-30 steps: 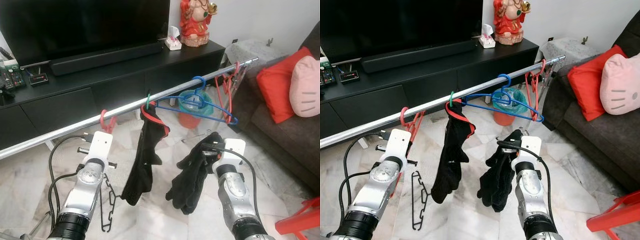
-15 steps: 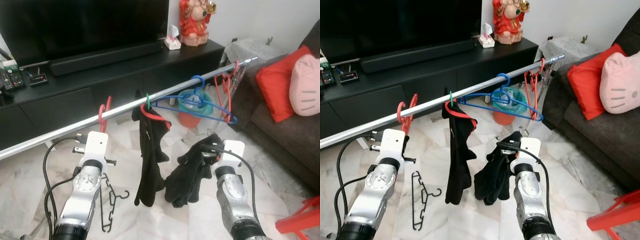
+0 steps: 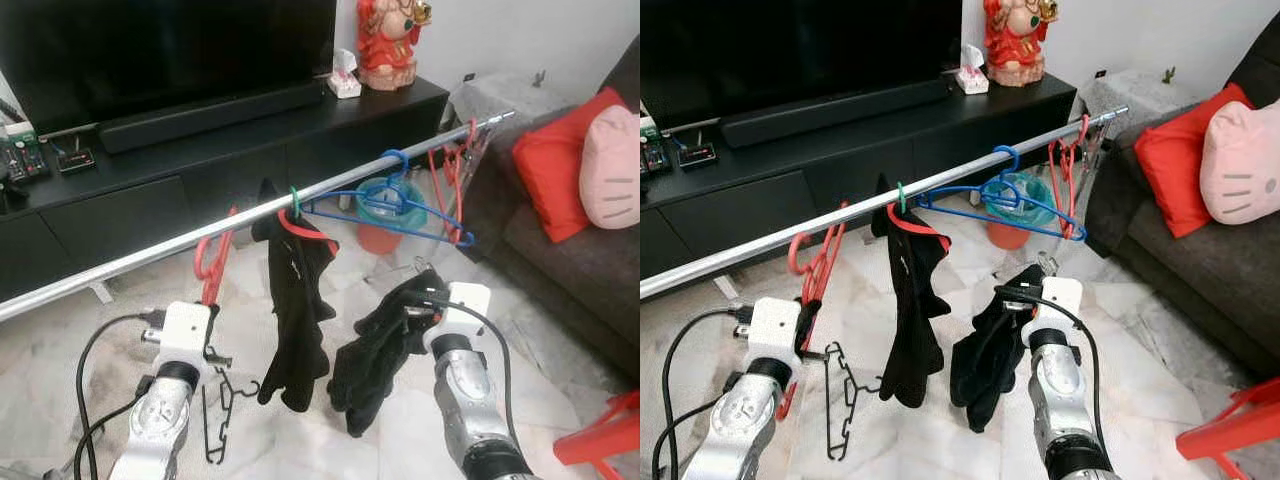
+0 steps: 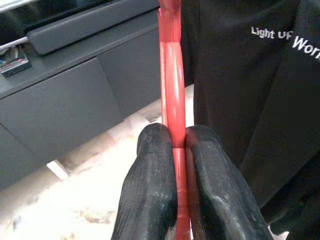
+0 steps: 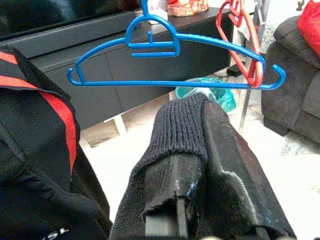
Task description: Hang hanger
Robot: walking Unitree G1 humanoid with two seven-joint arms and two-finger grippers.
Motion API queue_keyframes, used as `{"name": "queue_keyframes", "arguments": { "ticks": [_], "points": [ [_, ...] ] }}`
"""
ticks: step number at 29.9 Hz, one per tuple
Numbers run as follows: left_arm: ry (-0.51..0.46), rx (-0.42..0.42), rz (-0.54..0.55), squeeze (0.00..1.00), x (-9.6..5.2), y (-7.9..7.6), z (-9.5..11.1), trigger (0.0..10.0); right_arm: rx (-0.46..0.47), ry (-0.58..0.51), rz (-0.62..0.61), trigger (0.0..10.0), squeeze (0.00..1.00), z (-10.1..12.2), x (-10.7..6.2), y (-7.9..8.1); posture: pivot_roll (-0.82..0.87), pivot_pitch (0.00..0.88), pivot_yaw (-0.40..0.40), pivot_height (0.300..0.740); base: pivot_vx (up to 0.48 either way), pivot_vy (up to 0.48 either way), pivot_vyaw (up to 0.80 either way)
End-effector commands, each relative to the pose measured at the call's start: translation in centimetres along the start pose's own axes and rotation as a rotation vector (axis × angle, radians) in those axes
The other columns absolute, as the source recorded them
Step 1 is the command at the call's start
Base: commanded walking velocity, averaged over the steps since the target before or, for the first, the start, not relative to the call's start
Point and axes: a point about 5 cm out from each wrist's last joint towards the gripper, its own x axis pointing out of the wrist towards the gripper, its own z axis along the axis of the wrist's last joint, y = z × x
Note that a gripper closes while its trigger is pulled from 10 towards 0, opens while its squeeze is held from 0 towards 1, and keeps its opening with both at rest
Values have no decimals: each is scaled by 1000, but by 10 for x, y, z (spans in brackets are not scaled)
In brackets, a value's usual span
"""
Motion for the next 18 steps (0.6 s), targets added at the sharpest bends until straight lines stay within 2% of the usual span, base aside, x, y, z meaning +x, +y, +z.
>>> {"name": "queue_keyframes", "arguments": {
  "ticks": [1, 18],
  "points": [
    [-21, 1, -4, 0, -1, 1, 2, 10000, -8, -38, -4, 10000, 0, 8, 2, -3, -14, 5, -19, 740, 0, 0, 0],
    [-60, -46, 10, 0, 2, 0, 5, 10000, -14, -46, -8, 10000, 0, 11, 4, -4, -11, 44, -15, 740, 0, 0, 0]
  ]
}}
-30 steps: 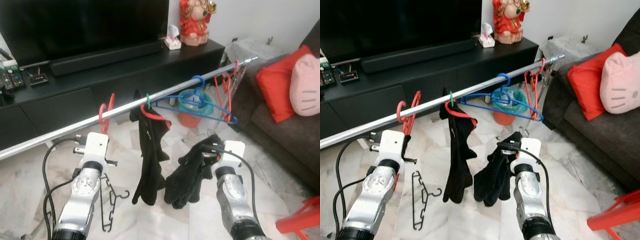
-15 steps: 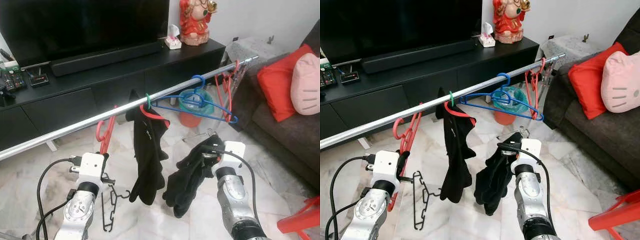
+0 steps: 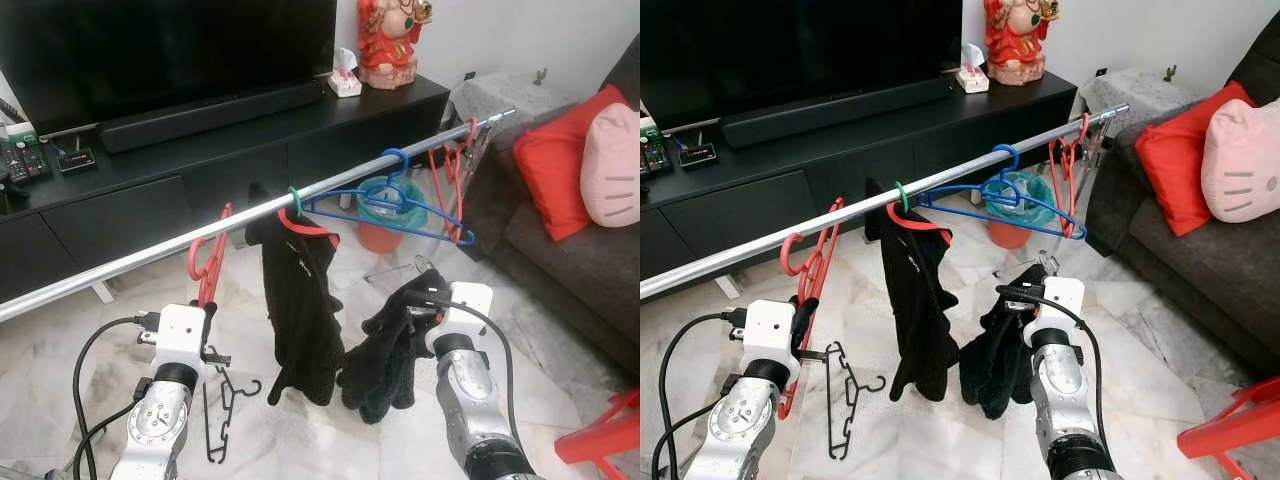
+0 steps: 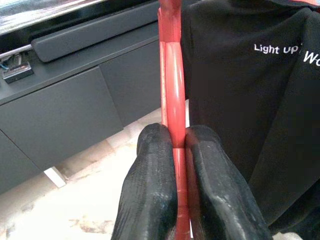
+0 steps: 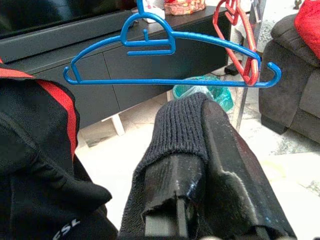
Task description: Hang hanger
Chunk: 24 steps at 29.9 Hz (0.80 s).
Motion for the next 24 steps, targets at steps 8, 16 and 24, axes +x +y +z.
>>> {"name": "queue_keyframes", "arguments": {
  "ticks": [8, 16, 24],
  "points": [
    [-29, -22, -15, 0, 9, -6, 6, 10000, -4, -49, -1, 10000, 0, 12, 5, 0, -13, 58, -14, 740, 0, 0, 0],
    [-32, -29, -10, 0, 9, -6, 6, 10000, -2, -53, -3, 10000, 0, 13, 6, -1, -11, 69, -14, 740, -217, 0, 0],
    [-29, -28, -8, 0, 9, -6, 5, 10000, -10, -53, 1, 10000, 0, 13, 5, 0, -10, 74, -13, 740, -270, 0, 0]
  ]
}}
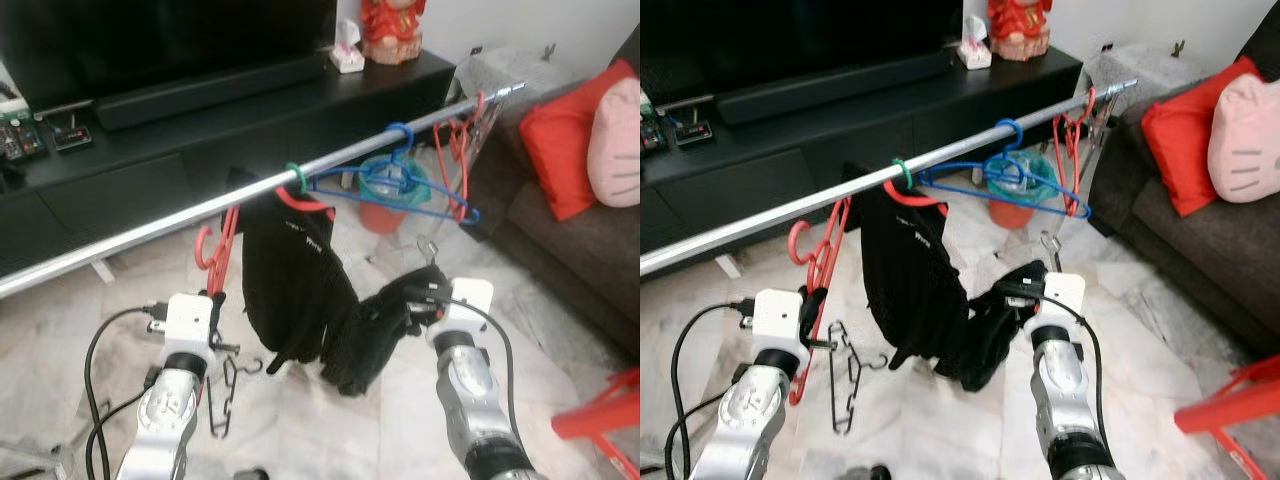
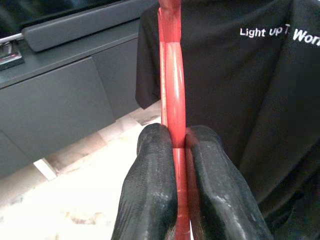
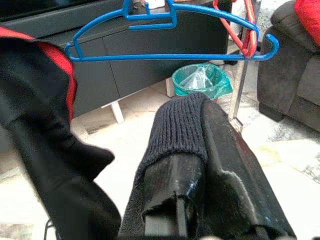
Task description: Hang hanger
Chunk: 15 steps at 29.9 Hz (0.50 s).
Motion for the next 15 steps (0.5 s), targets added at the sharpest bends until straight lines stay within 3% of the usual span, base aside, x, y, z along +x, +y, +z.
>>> {"name": "queue_keyframes", "arguments": {
  "ticks": [1, 14, 15],
  "points": [
    [7, -3, 0, 0, -1, 1, -2, 10000, -9, -39, -1, 10000, 0, 9, 3, -1, -11, 71, -12, 740, -277, 0, 0],
    [4, -1, -3, 0, -2, 0, -2, 10000, -32, -46, 22, 10000, 0, 9, 2, 3, -7, 53, -11, 740, -277, 0, 0],
    [4, -2, -3, 0, -1, 0, -2, 10000, -33, -50, 25, 10000, 0, 9, 2, 4, -7, 53, -11, 740, -277, 0, 800]
  ]
}}
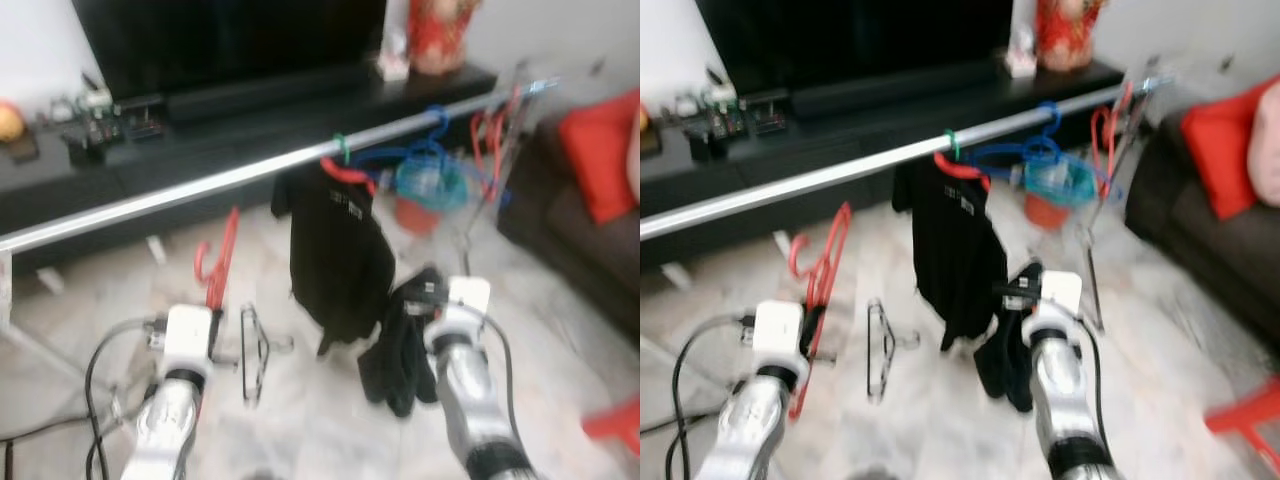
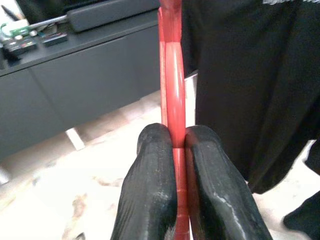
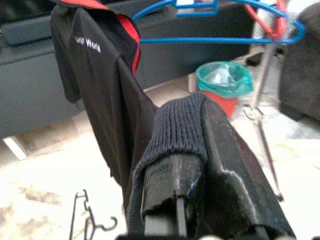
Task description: Hang hanger
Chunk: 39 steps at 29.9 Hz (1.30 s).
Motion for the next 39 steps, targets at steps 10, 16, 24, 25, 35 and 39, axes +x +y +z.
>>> {"name": "queue_keyframes", "arguments": {
  "ticks": [10, 16, 24, 25, 35, 39],
  "points": [
    [-11, -4, -7, 0, -1, -4, 2, 10000, -9, -43, 4, 10000, 0, 9, 2, -1, -7, 48, -9, 740, -278, 0, 800],
    [-10, -5, -3, 0, 0, -4, 2, 10000, -8, -36, 8, 10000, 0, 8, 2, -1, -6, 54, -10, 740, -277, 0, 635],
    [-11, -7, -2, 0, 0, -5, 2, 10000, -7, -32, 4, 10000, 0, 8, 3, -2, -6, 58, -14, 740, -276, 0, 0],
    [-10, -6, -2, 0, 0, -5, 2, 10000, -2, -32, 1, 10000, 0, 9, 3, -3, -7, 59, -14, 740, -277, 0, 0],
    [-10, -9, 5, 0, 1, -4, 2, 10000, 8, -40, -14, 10000, 0, 11, 4, -6, -9, 67, -16, 740, -277, 0, 0],
    [-7, -6, 6, 0, 1, -4, 2, 10000, 8, -38, -14, 10000, 0, 11, 5, -5, -6, 69, -18, 740, -278, 0, 0]
  ]
}}
